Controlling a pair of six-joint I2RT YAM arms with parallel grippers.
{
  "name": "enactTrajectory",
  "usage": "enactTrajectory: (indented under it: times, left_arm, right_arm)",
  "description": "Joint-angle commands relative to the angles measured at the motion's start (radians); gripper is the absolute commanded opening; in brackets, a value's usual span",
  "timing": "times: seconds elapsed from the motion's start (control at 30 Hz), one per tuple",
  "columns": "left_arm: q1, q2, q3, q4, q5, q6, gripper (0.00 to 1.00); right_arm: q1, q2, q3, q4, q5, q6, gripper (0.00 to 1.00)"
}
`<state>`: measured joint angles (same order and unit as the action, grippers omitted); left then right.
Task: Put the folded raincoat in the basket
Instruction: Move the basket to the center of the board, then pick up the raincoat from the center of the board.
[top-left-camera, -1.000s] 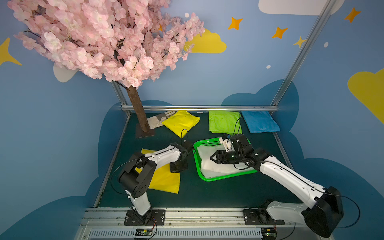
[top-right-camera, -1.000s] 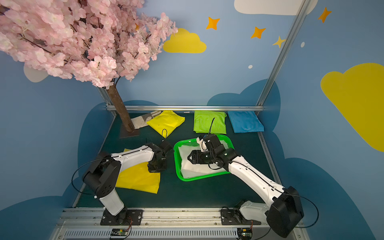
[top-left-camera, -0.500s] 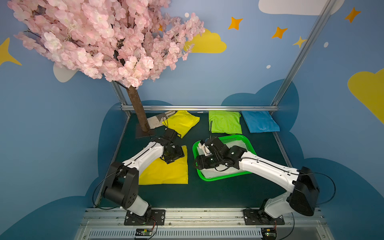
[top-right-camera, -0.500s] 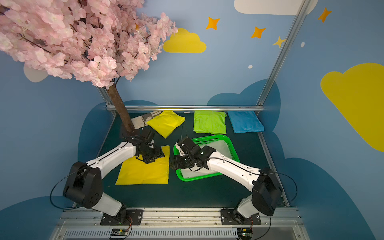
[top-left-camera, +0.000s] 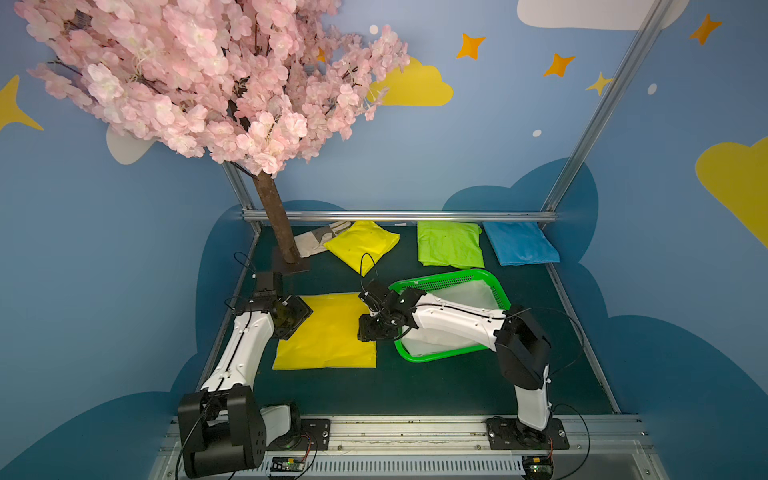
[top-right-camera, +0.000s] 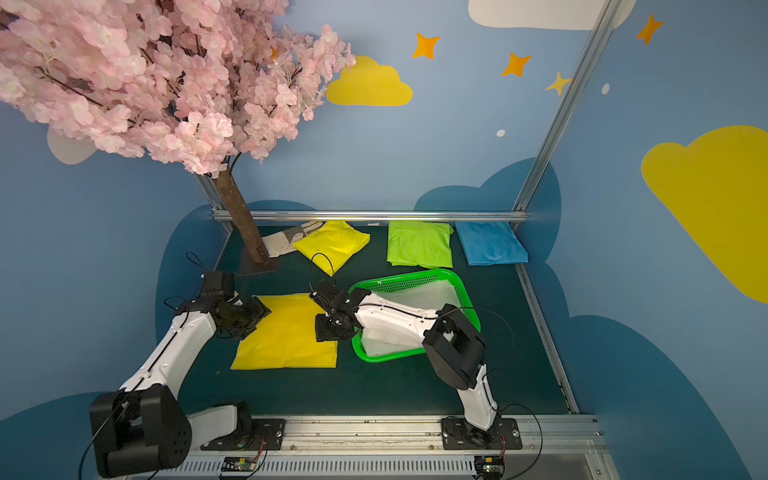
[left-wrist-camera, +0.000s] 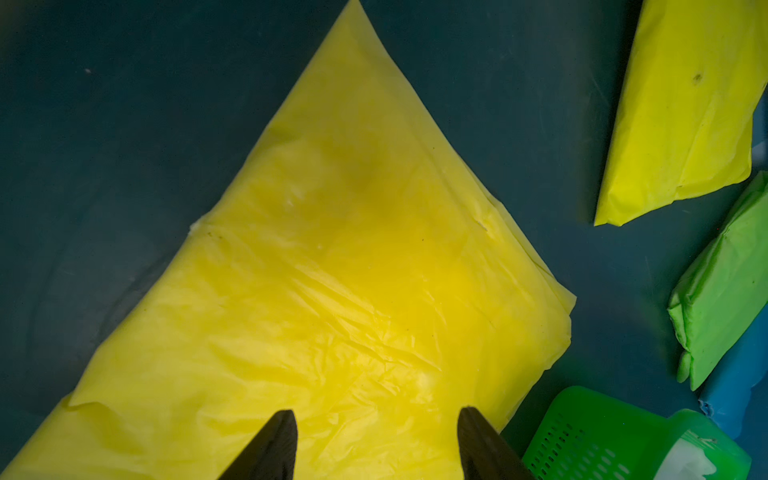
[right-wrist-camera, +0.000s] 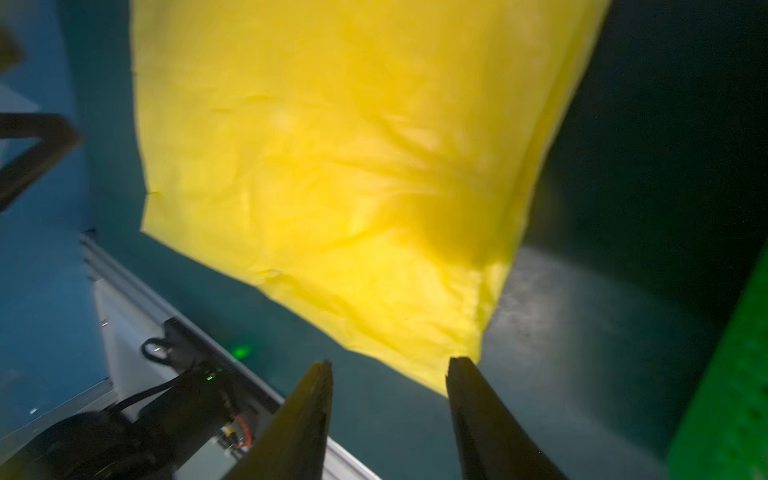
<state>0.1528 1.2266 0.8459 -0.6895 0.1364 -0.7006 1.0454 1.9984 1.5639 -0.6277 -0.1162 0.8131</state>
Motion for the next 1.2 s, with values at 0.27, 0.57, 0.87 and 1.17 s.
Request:
enactTrajectory:
  times: [0.27,0.57,0.87,1.17]
  left_arm:
    - [0.012,-0.009,-0.027,0.035,0.048,0.013,0.65]
    - [0.011,-0.009,-0.034,0.045,0.055,0.016,0.65]
    - [0.011,-0.021,-0.039,0.042,0.088,0.024,0.65]
    - [0.010,-0.025,-0.031,0.027,0.065,0.026,0.65]
  right_arm:
    - [-0.061,0.142,0.182,-0.176,0.072,-0.052,0.60]
    - [-0.079,0.279,0.326,-0.187,0.016,-0.033,0.56]
    - [-0.073,0.317,0.335,-0.164,-0.032,-0.028,0.36]
    - [-0.080,0.346,0.347,-0.153,-0.065,-0.032,0.17]
